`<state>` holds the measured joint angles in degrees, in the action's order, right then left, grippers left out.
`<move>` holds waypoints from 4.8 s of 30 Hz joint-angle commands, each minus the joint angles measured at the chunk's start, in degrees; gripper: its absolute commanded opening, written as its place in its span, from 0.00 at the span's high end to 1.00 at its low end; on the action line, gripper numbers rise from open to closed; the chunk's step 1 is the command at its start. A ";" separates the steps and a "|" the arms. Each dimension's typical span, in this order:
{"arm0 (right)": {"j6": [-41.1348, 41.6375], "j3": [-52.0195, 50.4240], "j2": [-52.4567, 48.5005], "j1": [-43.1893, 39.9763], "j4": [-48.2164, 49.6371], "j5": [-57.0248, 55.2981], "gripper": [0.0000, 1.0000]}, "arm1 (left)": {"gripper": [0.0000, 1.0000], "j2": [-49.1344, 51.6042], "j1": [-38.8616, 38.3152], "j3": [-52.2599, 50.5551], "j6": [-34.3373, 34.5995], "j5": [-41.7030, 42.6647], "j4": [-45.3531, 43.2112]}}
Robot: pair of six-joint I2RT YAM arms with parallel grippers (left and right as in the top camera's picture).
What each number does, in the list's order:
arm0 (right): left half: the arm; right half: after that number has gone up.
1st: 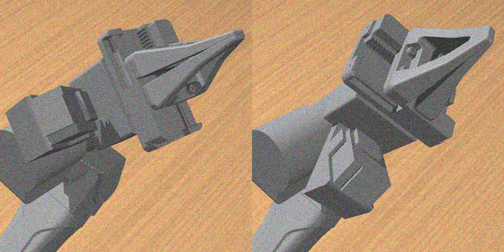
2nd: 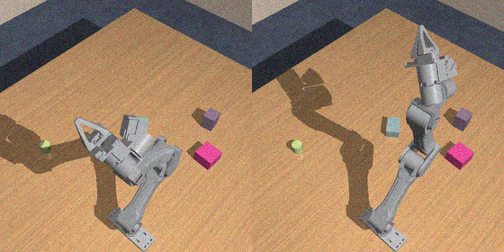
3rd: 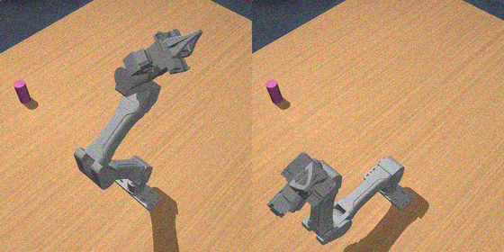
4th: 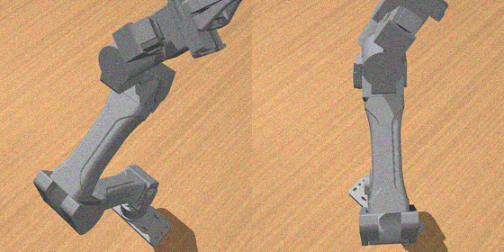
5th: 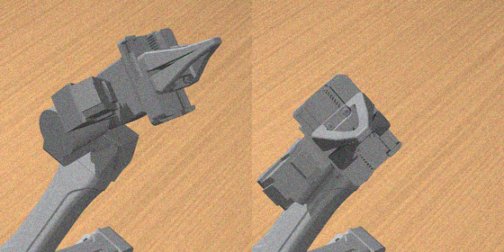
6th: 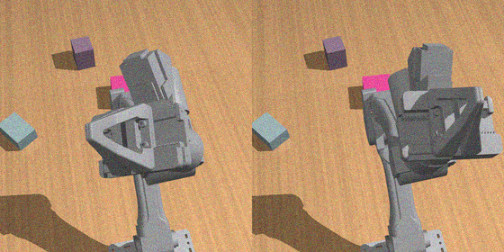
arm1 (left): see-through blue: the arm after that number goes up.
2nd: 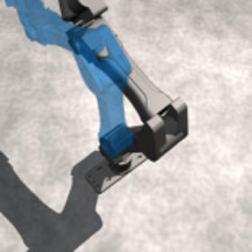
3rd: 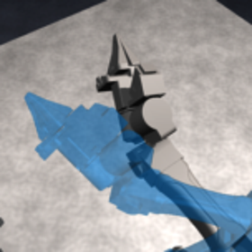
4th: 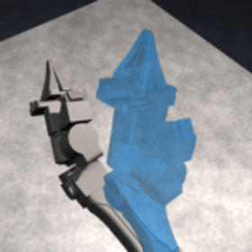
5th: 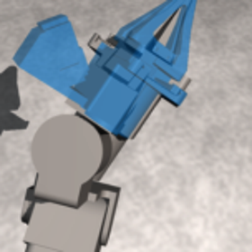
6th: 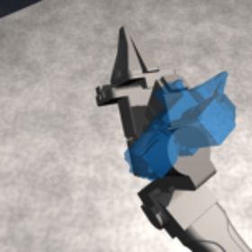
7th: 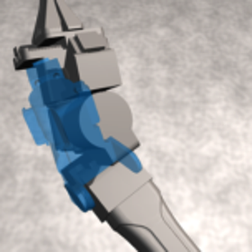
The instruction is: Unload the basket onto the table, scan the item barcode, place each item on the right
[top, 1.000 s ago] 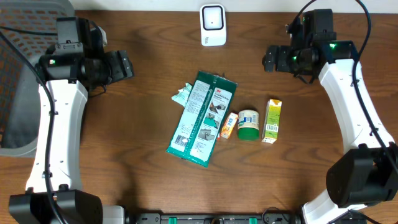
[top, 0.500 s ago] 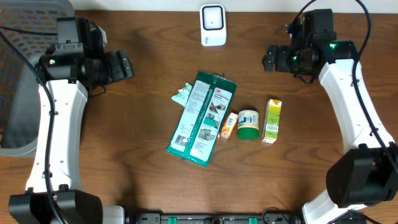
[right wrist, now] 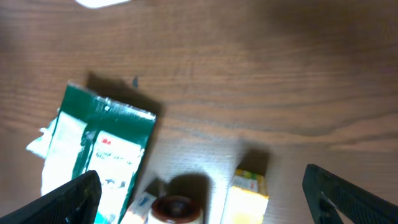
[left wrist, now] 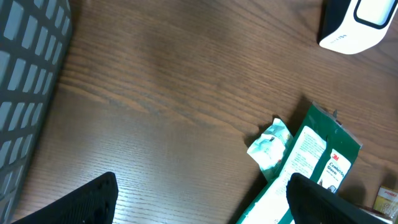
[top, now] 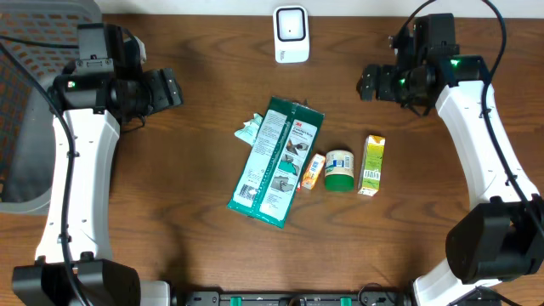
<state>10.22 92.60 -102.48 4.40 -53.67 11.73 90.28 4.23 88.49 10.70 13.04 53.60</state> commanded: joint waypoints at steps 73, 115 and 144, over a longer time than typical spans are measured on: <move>26.18 -30.34 13.97 24.96 5.01 -17.88 0.28 | 0.13 0.37 0.09 0.50 0.13 0.24 0.15; 32.61 -27.82 3.02 34.18 15.15 -19.02 0.50 | 0.13 0.37 0.09 0.50 0.13 0.24 0.15; 32.63 -29.70 1.64 35.39 14.05 -21.79 0.64 | 0.13 0.37 0.09 0.50 0.13 0.24 0.15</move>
<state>42.39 63.55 -99.18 39.31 -39.59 -8.82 90.28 4.23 88.49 10.70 13.21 53.60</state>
